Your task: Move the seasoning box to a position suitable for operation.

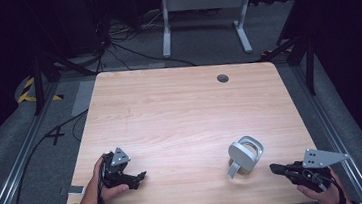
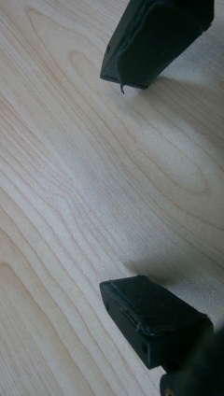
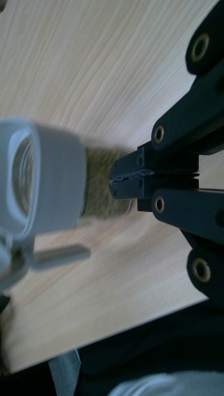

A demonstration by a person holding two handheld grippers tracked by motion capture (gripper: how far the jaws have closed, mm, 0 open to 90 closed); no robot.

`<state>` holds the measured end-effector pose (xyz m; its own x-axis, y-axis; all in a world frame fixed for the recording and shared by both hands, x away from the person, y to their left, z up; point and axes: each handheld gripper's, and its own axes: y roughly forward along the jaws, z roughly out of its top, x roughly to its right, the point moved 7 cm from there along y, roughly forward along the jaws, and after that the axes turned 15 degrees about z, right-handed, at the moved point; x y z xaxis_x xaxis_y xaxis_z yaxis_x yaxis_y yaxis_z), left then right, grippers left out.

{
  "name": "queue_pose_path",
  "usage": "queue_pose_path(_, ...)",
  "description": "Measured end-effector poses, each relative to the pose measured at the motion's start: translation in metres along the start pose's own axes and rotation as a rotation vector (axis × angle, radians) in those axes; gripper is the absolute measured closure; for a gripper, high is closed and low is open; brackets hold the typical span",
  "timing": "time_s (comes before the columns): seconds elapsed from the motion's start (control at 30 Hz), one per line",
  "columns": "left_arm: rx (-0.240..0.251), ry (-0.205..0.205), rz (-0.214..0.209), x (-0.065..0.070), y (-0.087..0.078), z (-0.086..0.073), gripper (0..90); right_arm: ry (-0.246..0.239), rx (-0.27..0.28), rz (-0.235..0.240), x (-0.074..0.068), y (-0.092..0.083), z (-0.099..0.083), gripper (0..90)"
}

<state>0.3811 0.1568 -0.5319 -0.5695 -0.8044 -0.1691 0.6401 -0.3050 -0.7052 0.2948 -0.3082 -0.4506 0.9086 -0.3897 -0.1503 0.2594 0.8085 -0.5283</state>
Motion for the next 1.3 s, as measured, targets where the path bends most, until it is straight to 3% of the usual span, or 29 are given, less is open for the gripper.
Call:
queue_pose_path(0.3, 0.003, 0.012, 0.004, -0.001, 0.000, 0.000, 2.5, -0.070, 0.014, 0.054, -0.028, 0.012, 0.024, 90.0)
queue_pose_path(0.5, 0.003, 0.012, 0.004, -0.001, 0.000, 0.000, 2.5, -0.149, 0.021, 0.082, -0.050, 0.018, 0.049, 90.0)
queue_pose_path(0.67, 0.003, 0.014, 0.005, -0.001, 0.000, 0.000, 2.5, -0.190, 0.027, 0.087, -0.058, 0.022, 0.063, 90.0)
queue_pose_path(0.9, 0.003, 0.013, 0.004, -0.001, 0.000, 0.000, 2.5, -0.242, 0.028, 0.054, -0.058, 0.023, 0.078, 90.0)
queue_pose_path(1.3, 0.003, 0.012, 0.004, -0.001, 0.000, 0.000, 2.5, -0.251, 0.051, 0.015, -0.046, 0.021, 0.092, 90.0)
